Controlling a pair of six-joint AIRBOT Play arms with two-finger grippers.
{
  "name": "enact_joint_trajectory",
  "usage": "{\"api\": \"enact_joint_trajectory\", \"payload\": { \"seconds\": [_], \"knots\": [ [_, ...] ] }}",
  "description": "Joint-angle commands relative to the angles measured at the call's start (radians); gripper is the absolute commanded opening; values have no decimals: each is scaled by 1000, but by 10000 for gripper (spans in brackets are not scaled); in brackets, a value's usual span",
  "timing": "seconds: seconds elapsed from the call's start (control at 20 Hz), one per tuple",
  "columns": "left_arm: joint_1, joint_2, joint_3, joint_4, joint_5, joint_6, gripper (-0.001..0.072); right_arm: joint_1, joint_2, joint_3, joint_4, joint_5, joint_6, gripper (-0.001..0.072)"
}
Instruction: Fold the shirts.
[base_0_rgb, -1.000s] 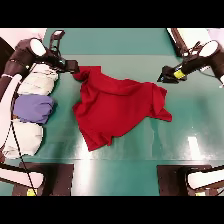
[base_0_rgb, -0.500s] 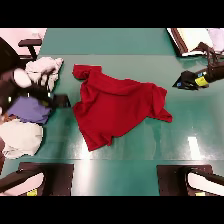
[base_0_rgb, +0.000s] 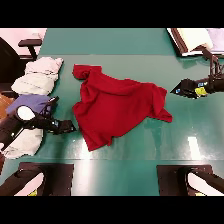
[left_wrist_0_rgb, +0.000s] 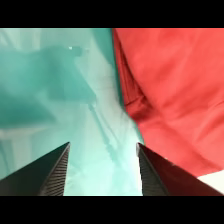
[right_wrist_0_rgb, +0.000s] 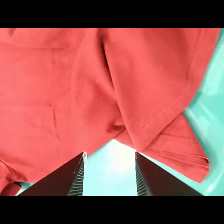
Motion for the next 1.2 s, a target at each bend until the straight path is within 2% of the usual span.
{"api": "enact_joint_trajectory", "payload": {
  "seconds": [0.0, 0.2, 0.3, 0.7, 0.95, 1.0, 1.05, 1.15],
  "knots": [
    [-3, 11, -69, -100, 73, 48, 479, 0, 8, -10, 23, -5, 1, 363],
    [-117, 9, -87, -100, 171, 43, 479, 0, 8, -10, 23, -5, 1, 362],
    [-142, 9, -87, -86, 212, -12, 479, 0, 8, -10, 23, -2, 1, 362],
    [-233, 9, -87, -86, 255, -17, 478, 0, 8, -10, 23, -1, 2, 362],
    [-233, 9, -87, -82, 270, -17, 477, 0, 8, -10, 23, 8, 2, 362],
    [-233, 9, -87, -82, 281, -17, 329, 0, 8, -10, 23, 7, 2, 363],
    [-233, 9, -87, -82, 289, -15, 59, 0, 8, -10, 23, 7, 2, 362],
    [-233, 9, -87, -83, 322, -10, 47, 0, 8, -10, 23, 7, 2, 363]
  ]
}}
